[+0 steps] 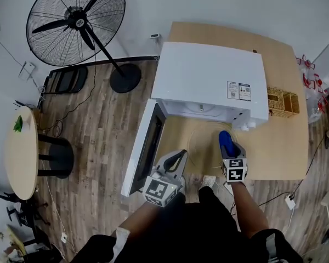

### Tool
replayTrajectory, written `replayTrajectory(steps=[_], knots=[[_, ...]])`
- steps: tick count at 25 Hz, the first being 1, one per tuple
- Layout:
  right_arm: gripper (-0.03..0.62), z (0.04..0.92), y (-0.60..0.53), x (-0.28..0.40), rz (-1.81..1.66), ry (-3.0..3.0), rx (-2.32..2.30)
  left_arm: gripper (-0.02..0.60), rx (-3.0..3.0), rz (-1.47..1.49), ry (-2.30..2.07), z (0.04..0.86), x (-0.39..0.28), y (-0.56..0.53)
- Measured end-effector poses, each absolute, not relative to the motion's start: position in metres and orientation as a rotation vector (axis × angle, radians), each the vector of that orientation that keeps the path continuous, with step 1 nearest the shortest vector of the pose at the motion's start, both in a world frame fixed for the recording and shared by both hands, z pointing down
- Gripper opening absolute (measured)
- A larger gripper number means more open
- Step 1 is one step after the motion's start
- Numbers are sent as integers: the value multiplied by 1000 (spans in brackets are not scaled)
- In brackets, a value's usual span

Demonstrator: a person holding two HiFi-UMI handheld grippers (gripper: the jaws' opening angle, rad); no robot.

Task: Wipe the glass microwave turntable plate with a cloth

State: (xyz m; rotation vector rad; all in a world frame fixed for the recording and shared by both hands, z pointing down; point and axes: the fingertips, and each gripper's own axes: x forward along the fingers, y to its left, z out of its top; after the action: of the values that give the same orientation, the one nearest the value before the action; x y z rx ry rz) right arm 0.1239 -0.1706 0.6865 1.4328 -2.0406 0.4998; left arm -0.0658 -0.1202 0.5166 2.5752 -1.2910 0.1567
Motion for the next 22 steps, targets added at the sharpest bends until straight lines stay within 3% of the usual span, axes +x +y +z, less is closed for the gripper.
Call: replayTrajectory(steps=[12, 22], knots=[[144, 704, -122, -5, 615, -2189, 1083, 2, 2519, 224, -1355, 535, -92, -112], [143, 712, -114, -4, 536, -2124, 1098, 2, 2542, 235, -1310, 537, -89, -104]])
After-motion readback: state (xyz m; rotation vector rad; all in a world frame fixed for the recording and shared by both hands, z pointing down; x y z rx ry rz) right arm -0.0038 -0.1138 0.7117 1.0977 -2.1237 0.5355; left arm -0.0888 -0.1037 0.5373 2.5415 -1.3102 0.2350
